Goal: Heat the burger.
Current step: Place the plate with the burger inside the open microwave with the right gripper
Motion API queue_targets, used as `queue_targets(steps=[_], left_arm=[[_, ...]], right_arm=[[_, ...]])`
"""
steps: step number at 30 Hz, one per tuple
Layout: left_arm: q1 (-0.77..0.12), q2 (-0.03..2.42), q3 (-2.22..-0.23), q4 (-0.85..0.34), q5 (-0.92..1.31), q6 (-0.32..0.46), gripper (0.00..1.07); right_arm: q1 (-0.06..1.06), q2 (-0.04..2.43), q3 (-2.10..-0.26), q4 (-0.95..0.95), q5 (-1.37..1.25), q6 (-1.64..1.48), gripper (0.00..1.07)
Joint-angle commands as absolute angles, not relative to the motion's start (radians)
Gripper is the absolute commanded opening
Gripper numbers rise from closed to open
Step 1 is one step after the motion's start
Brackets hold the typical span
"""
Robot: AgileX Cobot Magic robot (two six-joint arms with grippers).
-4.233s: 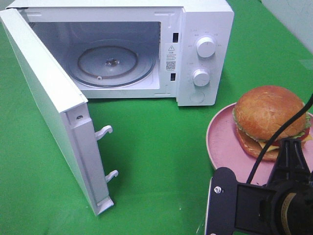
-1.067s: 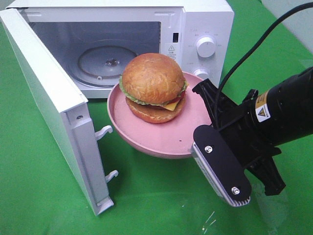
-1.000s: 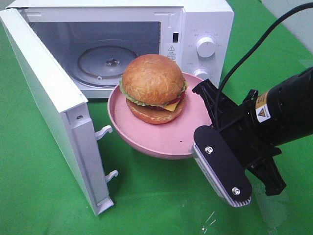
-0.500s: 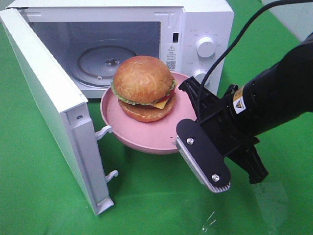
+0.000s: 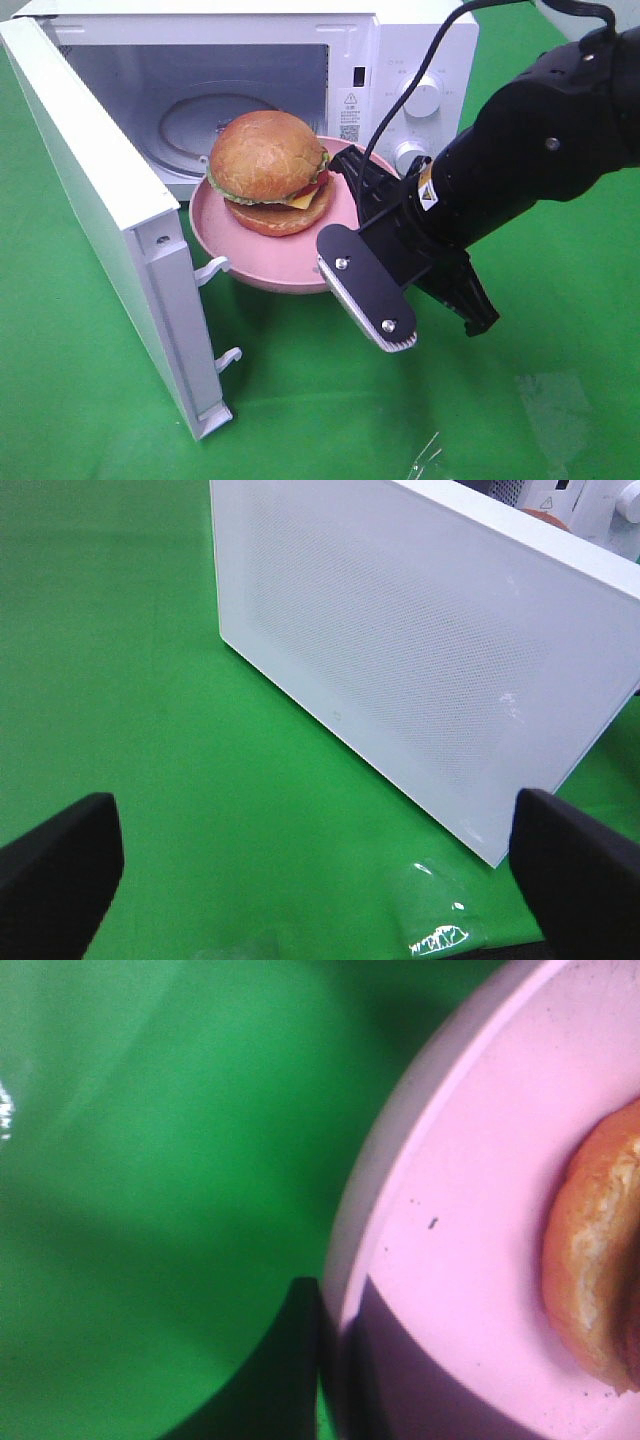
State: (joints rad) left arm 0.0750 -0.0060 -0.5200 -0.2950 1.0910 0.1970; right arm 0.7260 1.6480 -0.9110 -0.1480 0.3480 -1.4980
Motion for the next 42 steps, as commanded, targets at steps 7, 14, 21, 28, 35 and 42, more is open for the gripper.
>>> queue_targets(steps=[7, 14, 21, 28, 35, 42], left_arm=[[0.073, -0.01, -0.517, -0.294, 1.073, 0.194, 0.96], [0.073, -0.01, -0.517, -0.294, 1.073, 0.195, 0.96], [0.073, -0.01, -0.517, -0.294, 1.073, 0.195, 0.96], [0.073, -0.01, -0.517, -0.294, 1.073, 0.195, 0.96], [0.073, -0.01, -0.517, -0.294, 1.073, 0.195, 0.96], [0.073, -0.01, -0.517, -0.294, 1.073, 0.195, 0.96]], right_arm=[[0.724, 1.725, -1.037, -0.157, 0.317, -1.531, 0.0], [0.709, 1.754, -1.098, -0.045, 0.342, -1.663, 0.0], [0.688, 1.794, -1.148, 0.015, 0.381, -1.717, 0.0], [0.688, 1.837, -1.199, 0.032, 0.383, -1.716, 0.0], [0.688, 1.896, -1.263, 0.034, 0.411, -1.712, 0.0], [0.688, 1.94, -1.332, 0.032, 0.444, -1.697, 0.0]])
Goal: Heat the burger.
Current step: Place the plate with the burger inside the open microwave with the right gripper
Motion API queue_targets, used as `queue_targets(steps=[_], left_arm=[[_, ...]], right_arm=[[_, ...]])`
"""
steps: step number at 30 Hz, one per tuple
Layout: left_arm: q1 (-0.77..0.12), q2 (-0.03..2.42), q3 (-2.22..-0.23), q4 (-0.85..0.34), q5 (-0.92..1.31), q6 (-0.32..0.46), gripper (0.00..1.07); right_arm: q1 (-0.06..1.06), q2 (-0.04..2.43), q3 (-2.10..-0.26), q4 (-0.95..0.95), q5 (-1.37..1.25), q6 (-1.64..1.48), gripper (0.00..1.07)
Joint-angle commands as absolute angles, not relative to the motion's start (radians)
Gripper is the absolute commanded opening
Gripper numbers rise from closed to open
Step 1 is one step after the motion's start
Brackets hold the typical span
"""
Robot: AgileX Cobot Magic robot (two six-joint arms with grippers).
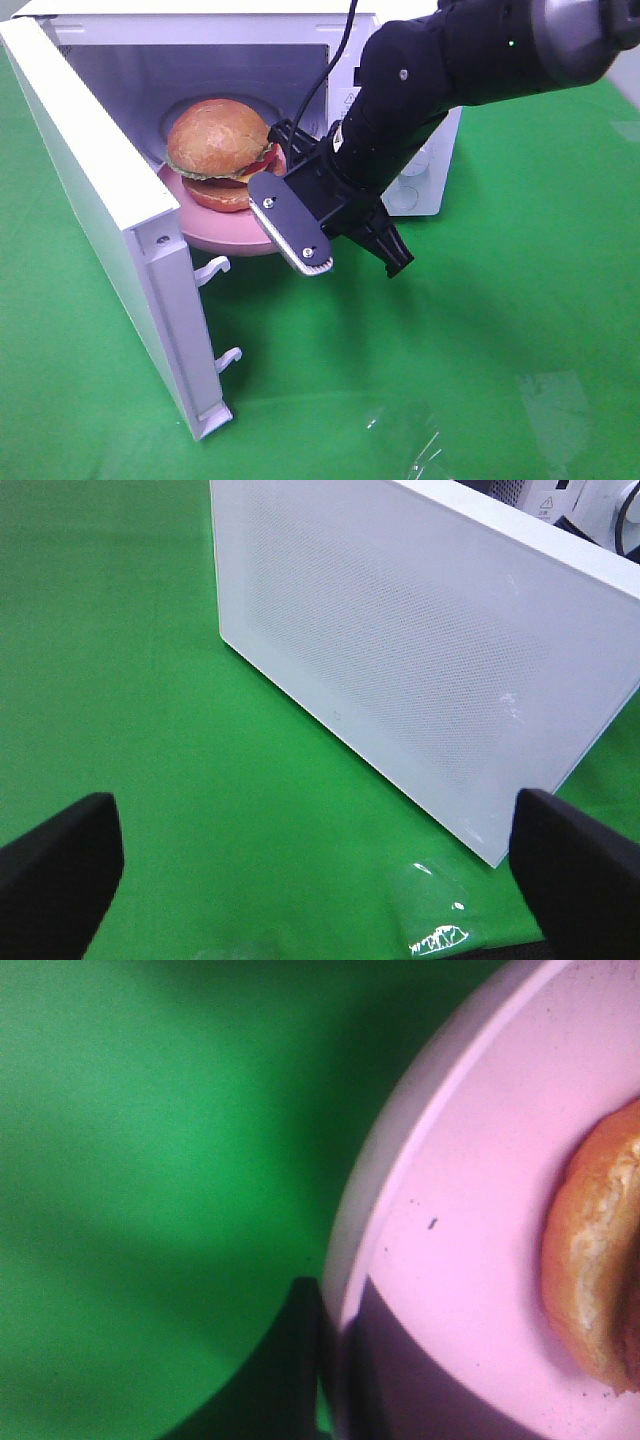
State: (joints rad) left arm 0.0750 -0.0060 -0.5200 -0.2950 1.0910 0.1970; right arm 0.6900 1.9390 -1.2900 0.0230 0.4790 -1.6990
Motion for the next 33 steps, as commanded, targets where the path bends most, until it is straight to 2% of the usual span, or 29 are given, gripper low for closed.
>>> queue_targets(steps=[1, 8, 27, 33], left_arm=[[0.073, -0.01, -0.517, -0.294, 1.073, 0.195, 0.96], [0.073, -0.01, -0.517, -0.294, 1.073, 0.195, 0.96], [0.073, -0.01, -0.517, -0.294, 1.073, 0.195, 0.96], [0.073, -0.01, -0.517, -0.294, 1.073, 0.195, 0.96]], right_arm=[[0.688, 1.94, -1.332, 0.032, 0.444, -1.697, 0.0], [0.691, 1.978, -1.396, 0.026, 0.476, -1.668, 0.0], [0.703, 2.149, -1.665, -0.135, 0.538, -1.335, 0.0], [0.703, 2.19, -1.718, -0.132, 0.538, -1.331, 0.0]])
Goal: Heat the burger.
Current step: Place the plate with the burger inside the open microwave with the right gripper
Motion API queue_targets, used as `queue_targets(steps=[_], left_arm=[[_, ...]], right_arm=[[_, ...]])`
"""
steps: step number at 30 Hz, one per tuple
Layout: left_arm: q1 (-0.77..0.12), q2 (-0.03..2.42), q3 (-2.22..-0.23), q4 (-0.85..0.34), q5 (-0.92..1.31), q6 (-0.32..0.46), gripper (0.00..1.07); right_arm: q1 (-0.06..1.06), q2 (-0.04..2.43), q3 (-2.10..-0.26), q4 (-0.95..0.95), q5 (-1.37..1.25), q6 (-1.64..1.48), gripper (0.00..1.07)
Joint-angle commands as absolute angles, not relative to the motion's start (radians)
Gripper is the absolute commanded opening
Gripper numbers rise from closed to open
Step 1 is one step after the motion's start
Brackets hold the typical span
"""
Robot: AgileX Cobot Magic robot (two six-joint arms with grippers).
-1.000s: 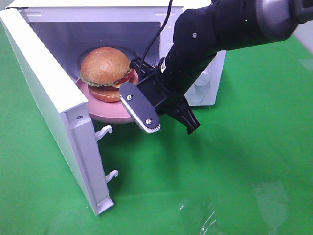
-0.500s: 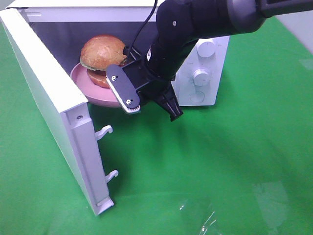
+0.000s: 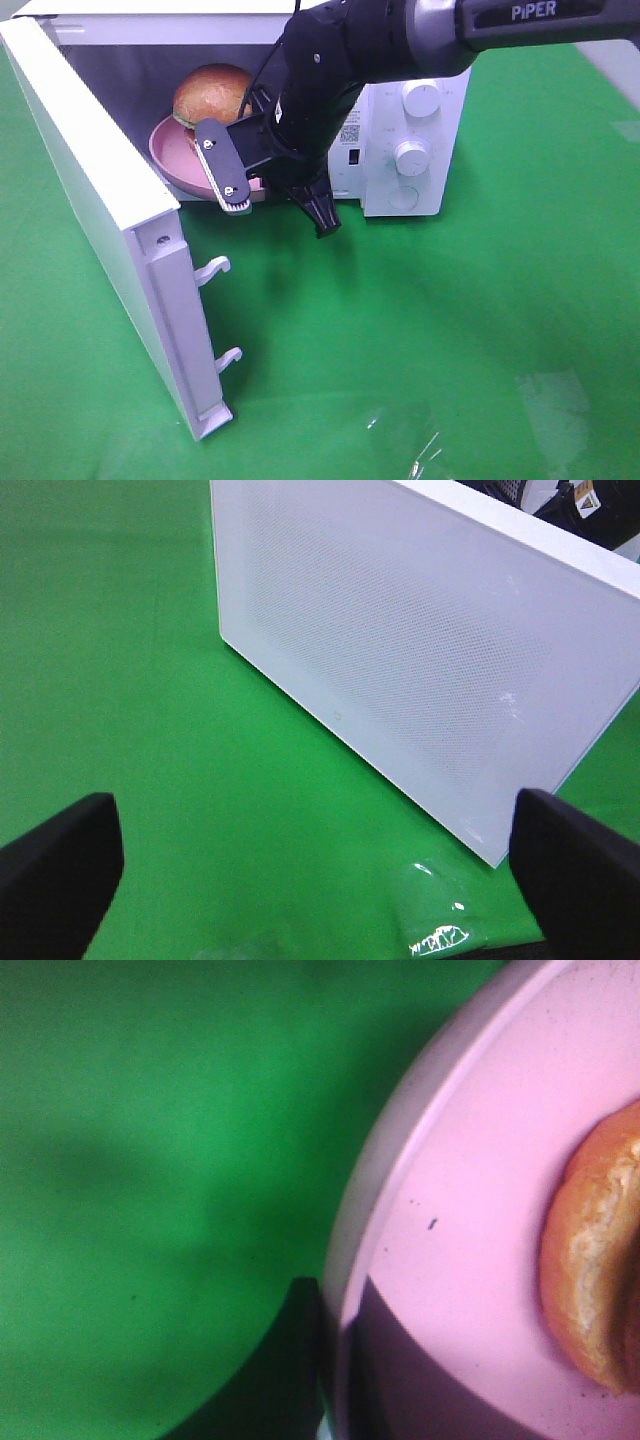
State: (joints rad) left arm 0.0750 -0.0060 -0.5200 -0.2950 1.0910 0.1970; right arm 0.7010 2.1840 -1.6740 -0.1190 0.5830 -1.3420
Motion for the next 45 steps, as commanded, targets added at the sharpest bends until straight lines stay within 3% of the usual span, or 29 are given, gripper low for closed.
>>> queue_targets(steps=[1, 26, 30, 33, 35, 38, 40, 43, 45], left_arm=[[0.073, -0.01, -0.517, -0.294, 1.073, 0.195, 0.96], [0.073, -0.01, -0.517, -0.294, 1.073, 0.195, 0.96], [0.073, -0.01, -0.517, -0.294, 1.073, 0.195, 0.96], [0.073, -0.01, -0.517, -0.294, 1.073, 0.195, 0.96], [0.073, -0.01, -0.517, -0.294, 1.073, 0.195, 0.96], [0.073, -0.01, -0.517, -0.294, 1.073, 0.195, 0.96], [0.073, -0.01, -0.517, -0.294, 1.073, 0.195, 0.96], [0.073, -0.01, -0.517, -0.294, 1.073, 0.195, 0.96], [0.073, -0.01, -0.517, -0.294, 1.073, 0.195, 0.96]], right_arm=[[0.703, 2.206, -1.741, -0.132, 0.539, -1.328, 0.0], [0.7, 2.347, -1.933, -0.162, 0.537, -1.236, 0.03], [0.693, 2.347, -1.931, -0.17, 0.534, -1.206, 0.14], [0.692, 2.347, -1.931, -0.171, 0.536, -1.202, 0.15], [0.692, 2.347, -1.931, -0.181, 0.537, -1.159, 0.25], [0.692, 2.347, -1.931, -0.181, 0.537, -1.152, 0.26], [0.692, 2.347, -1.931, -0.181, 0.537, -1.139, 0.37], [0.692, 2.347, -1.931, -0.181, 0.536, -1.132, 0.39], [0.692, 2.343, -1.924, -0.181, 0.53, -1.124, 0.48]])
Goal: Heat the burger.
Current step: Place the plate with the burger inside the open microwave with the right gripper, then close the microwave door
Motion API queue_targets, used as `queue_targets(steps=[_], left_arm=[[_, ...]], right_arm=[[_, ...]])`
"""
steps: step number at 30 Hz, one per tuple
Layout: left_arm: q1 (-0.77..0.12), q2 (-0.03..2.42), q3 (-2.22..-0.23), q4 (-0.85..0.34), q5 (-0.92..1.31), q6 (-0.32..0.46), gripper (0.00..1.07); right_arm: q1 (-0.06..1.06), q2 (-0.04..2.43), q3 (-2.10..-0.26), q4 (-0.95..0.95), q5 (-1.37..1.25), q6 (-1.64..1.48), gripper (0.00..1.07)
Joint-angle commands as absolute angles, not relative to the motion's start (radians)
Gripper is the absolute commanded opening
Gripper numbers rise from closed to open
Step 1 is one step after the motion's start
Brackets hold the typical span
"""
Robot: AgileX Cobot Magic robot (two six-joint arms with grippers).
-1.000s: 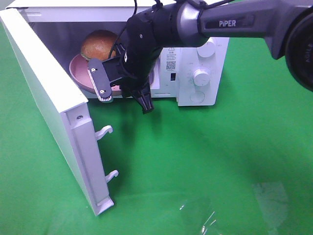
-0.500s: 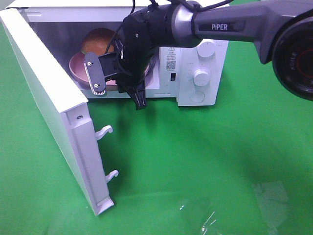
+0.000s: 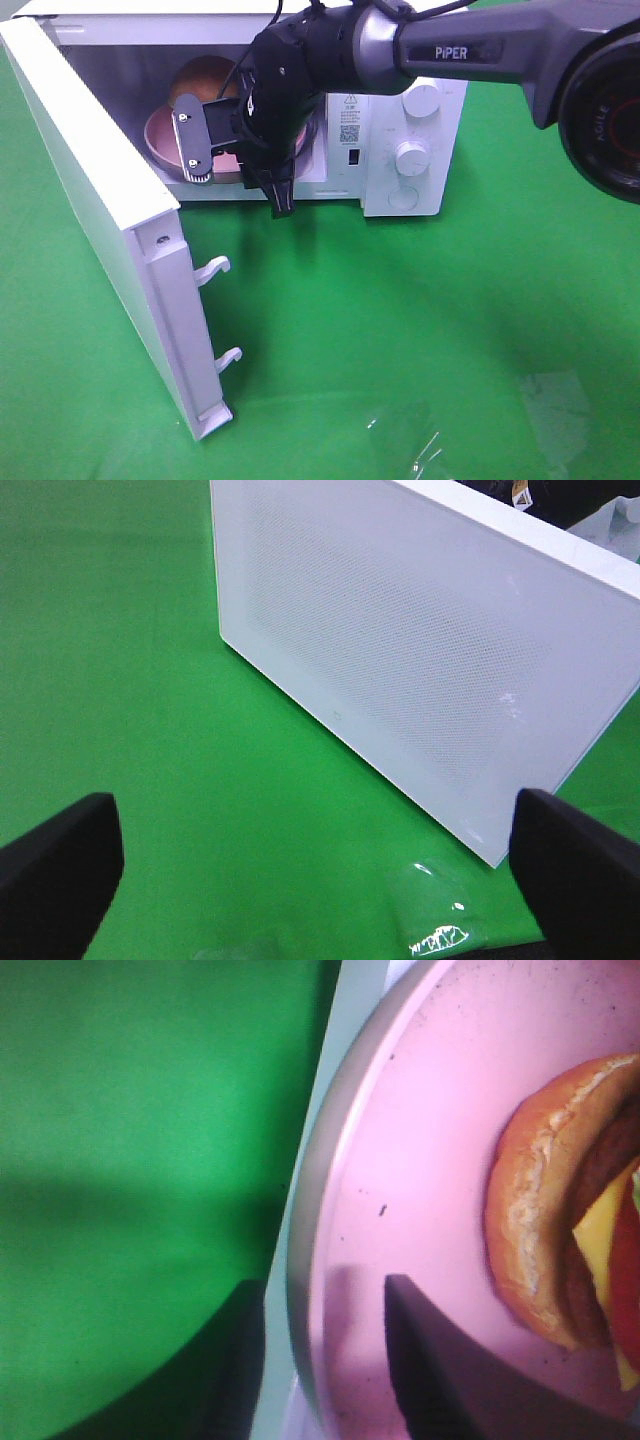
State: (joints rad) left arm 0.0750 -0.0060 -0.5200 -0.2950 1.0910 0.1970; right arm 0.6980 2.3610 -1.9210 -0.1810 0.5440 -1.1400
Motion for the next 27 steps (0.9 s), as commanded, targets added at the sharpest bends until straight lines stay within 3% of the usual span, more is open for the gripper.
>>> queue_targets(steps=[1, 12, 21, 27], left_arm=[[0.073, -0.01, -0.517, -0.294, 1.073, 0.195, 0.96], [0.073, -0.01, -0.517, -0.294, 1.073, 0.195, 0.96], [0.073, -0.01, -0.517, -0.294, 1.073, 0.195, 0.96], [0.073, -0.01, -0.517, -0.294, 1.073, 0.195, 0.96]], right_arm=[[0.692, 2.343, -1.924, -0.181, 0.53, -1.124, 0.48], [0.695, 2.264, -1.777, -0.181, 0.412, -1.124, 0.53], [0.695, 2.141, -1.59, -0.189, 0.29, -1.132, 0.65], [0.695, 2.076, -1.49, -0.189, 0.242, -1.132, 0.68]])
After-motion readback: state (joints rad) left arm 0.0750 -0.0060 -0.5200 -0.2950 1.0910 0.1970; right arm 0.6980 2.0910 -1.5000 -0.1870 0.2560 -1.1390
